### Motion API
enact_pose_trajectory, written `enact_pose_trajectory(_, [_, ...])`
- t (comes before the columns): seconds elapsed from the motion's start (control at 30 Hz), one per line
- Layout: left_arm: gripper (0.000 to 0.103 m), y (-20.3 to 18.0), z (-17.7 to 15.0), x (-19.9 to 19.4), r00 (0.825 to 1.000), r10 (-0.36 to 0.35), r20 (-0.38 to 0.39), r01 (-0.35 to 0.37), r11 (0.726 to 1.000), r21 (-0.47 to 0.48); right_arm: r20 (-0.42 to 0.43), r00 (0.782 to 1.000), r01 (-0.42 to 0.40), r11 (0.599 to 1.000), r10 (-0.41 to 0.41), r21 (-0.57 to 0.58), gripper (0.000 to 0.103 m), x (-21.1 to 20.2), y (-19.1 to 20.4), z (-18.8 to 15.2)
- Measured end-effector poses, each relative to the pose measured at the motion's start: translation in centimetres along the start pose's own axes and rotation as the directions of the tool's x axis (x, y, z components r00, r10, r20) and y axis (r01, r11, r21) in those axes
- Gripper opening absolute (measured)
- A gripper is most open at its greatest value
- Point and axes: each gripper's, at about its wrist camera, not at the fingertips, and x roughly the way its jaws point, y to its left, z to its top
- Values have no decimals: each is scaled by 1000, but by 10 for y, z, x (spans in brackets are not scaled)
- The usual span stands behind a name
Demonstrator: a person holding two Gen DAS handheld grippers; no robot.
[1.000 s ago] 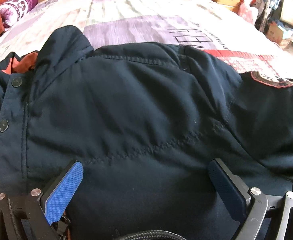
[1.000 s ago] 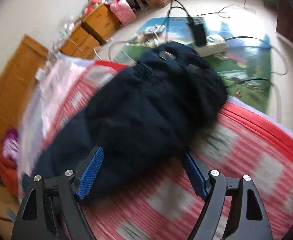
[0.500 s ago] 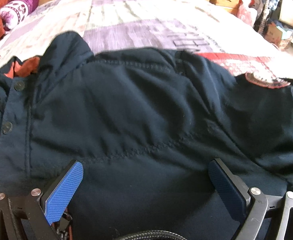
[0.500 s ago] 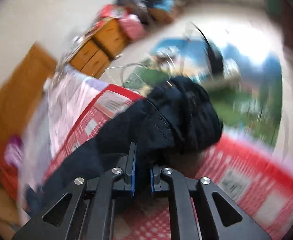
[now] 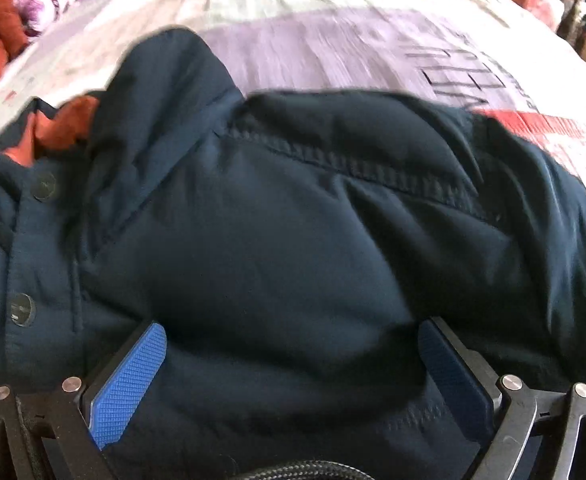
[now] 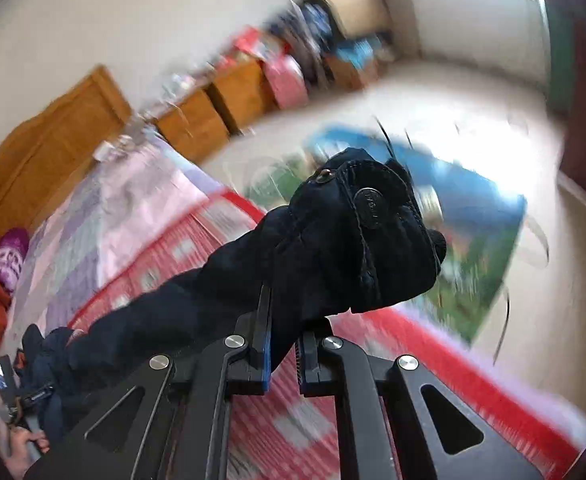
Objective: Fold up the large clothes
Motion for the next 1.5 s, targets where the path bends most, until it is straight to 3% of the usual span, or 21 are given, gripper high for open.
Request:
enact_pose_trajectory(0.17, [103, -2, 9, -16, 997, -38, 60, 40, 999, -24, 6, 1000, 26, 998, -26, 57, 8, -12, -9, -25])
enact_pose_trajectory(0.37, [103, -3, 15, 14, 999, -33, 17, 34, 998, -43, 23, 999, 31, 999, -30, -15, 8, -25, -3, -27])
enact_pose_trajectory(0.6, [103, -1, 22, 26, 1000, -4, 10, 5, 999, -52, 35, 999, 23, 1000, -23, 3, 8, -38, 0, -30])
enact_pose_trajectory(0.7, [103, 0, 24, 18, 1000, -10, -9, 9, 999, -48, 11, 1000, 22, 998, -23, 60, 8, -32, -9, -30])
enact_pose_trajectory(0.77, [103, 8, 21, 5, 999, -33, -6, 33, 998, -61, 32, 999, 40, 999, -40, 21, 8, -36, 0, -28])
enact_pose_trajectory(0.9, [103, 24, 4, -33, 997, -26, 74, 28, 999, -28, 66, 996, 64, 996, -60, -61, 8, -46, 21, -17])
enact_pose_trajectory(1.03, [103, 45, -12, -66, 994, -32, 107, 34, 999, -18, 133, 986, 124, 972, -98, -199, 8, -63, 64, -3])
enact_pose_trajectory(1.2, [103, 73, -37, -99, 995, -46, 89, 45, 999, 7, 243, 967, 158, 928, -77, -336, 8, -97, 135, 7])
enact_pose_trajectory(1.3, [103, 99, -50, -118, 995, -50, 91, 50, 999, 0, 282, 959, 146, 892, -22, -429, 9, -115, 189, 4])
enact_pose_trajectory(1.5, [103, 167, -77, -151, 995, -55, 88, 60, 997, -51, 292, 942, 64, 766, 165, -640, 9, -152, 323, -39])
